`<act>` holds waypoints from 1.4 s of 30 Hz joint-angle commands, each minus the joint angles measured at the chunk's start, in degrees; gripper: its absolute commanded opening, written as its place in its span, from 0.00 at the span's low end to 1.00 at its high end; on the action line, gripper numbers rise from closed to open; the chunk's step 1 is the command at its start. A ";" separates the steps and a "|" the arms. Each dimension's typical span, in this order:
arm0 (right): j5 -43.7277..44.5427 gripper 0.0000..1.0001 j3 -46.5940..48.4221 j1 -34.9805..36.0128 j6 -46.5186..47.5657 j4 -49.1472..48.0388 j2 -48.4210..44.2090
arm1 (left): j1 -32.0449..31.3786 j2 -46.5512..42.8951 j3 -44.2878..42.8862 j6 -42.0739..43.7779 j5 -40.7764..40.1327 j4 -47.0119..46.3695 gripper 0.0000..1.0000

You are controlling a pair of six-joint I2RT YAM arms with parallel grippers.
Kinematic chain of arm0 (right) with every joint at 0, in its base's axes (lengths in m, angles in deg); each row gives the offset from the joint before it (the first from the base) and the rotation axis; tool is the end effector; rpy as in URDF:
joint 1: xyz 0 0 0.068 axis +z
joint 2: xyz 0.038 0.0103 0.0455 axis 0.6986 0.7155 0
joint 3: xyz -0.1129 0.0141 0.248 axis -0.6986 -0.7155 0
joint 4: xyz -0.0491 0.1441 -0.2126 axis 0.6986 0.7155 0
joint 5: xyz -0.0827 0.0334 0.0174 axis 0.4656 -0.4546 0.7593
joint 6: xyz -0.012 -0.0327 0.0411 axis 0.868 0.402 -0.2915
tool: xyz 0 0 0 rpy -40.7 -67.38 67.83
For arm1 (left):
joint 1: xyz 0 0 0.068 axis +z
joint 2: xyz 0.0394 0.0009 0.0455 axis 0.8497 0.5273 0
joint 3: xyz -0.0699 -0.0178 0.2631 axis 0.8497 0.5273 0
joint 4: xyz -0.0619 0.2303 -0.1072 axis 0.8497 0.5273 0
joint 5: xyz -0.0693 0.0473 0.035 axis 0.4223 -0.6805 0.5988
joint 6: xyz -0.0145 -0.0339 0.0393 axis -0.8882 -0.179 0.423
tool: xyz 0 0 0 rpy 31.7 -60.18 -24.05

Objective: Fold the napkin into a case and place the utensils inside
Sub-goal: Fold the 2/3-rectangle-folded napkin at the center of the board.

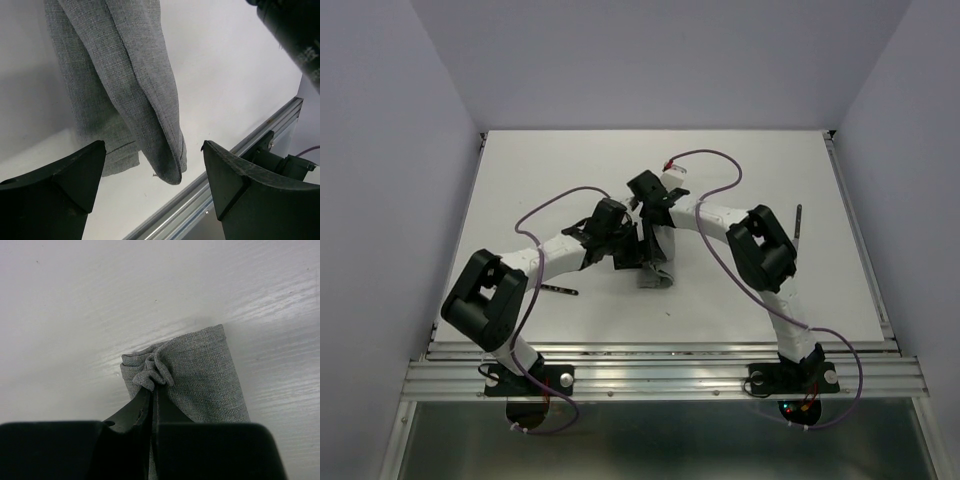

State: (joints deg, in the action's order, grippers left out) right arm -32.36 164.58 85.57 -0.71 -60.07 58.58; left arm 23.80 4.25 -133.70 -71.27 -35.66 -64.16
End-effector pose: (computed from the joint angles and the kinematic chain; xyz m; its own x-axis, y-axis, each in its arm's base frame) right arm 0.3780 0.3072 0.1631 -0.6384 0.3549 -0.6830 0.2883 0.9330 0.2153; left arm 0.2631 -0.1964 0.2012 -0.8920 -0.1004 -0.4408 0.2570 0.6895 -0.6772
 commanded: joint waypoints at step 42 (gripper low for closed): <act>-11.25 0.47 -31.74 -0.74 7.93 -7.24 -33.58 | 0.09 5.23 5.11 -0.42 -0.05 -5.64 0.29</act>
State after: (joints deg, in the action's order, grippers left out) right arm -44.31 136.87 84.87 8.71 -64.92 27.81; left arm 24.15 12.12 -129.29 -73.46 -35.83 -72.40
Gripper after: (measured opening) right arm 0.518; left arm 0.278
